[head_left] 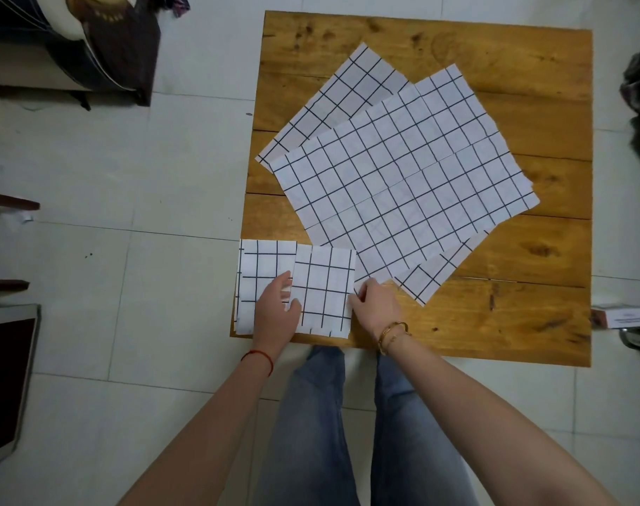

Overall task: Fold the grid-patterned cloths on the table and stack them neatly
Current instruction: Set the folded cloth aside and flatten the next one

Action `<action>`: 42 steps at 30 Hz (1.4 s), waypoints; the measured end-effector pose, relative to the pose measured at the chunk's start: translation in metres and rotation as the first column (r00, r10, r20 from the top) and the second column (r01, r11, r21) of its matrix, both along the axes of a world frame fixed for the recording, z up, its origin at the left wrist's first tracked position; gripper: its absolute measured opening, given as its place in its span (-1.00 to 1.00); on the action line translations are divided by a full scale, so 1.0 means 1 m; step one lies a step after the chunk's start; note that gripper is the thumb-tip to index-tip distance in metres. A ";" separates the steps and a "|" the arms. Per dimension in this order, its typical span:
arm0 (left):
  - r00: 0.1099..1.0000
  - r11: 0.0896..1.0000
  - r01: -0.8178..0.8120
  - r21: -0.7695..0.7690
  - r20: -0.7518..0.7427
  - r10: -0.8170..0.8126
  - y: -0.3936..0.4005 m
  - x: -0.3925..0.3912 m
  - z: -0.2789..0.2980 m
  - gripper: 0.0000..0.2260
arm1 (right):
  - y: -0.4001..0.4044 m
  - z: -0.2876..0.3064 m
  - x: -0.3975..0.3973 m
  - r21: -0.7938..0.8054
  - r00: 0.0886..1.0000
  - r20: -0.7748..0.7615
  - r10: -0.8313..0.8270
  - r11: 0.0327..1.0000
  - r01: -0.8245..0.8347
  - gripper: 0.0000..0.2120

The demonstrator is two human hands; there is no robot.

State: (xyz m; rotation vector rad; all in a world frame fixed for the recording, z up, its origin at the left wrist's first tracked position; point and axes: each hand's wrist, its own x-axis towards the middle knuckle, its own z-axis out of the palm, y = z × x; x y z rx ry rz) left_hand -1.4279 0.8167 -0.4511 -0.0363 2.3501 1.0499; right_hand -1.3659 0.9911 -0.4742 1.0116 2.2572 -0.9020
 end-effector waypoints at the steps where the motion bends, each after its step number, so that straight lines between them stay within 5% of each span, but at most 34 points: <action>1: 0.999 1.000 0.018 -0.001 -0.040 -0.018 0.000 0.000 0.001 -0.56 | 0.003 0.003 0.001 0.076 0.998 -0.061 -0.016 0.997 0.021 -0.85; 6: 0.959 0.984 0.163 -0.069 -0.225 -0.174 0.012 -0.005 0.003 -0.59 | 0.032 0.004 -0.001 0.426 0.937 -0.290 0.195 0.903 -0.056 -0.78; 11: 0.904 0.939 0.317 -0.132 -0.258 -0.342 0.049 -0.014 0.005 -0.57 | 0.071 -0.001 -0.009 0.371 0.944 -0.138 0.300 0.899 -0.232 -0.54; 19: 0.825 0.846 0.493 -0.204 -0.200 -0.529 0.125 -0.025 0.002 -0.52 | 0.149 -0.004 -0.012 0.359 0.933 -0.006 0.360 0.872 -0.334 -0.51; 33: 0.742 0.728 0.575 -0.373 -0.138 -0.656 0.244 -0.038 -0.001 -0.50 | 0.327 -0.003 -0.018 0.183 0.923 -0.066 0.379 0.914 -0.362 -0.49; 39: 0.721 0.684 0.599 -0.416 -0.091 -0.687 0.264 -0.038 -0.006 -0.50 | 0.340 0.006 -0.003 0.381 0.850 -0.223 0.476 0.846 -0.374 -0.69; 42: 0.729 0.690 0.583 -0.430 -0.099 -0.677 0.265 -0.038 -0.007 -0.52 | 0.328 0.008 0.016 0.354 0.780 -0.229 0.583 0.796 -0.491 -0.76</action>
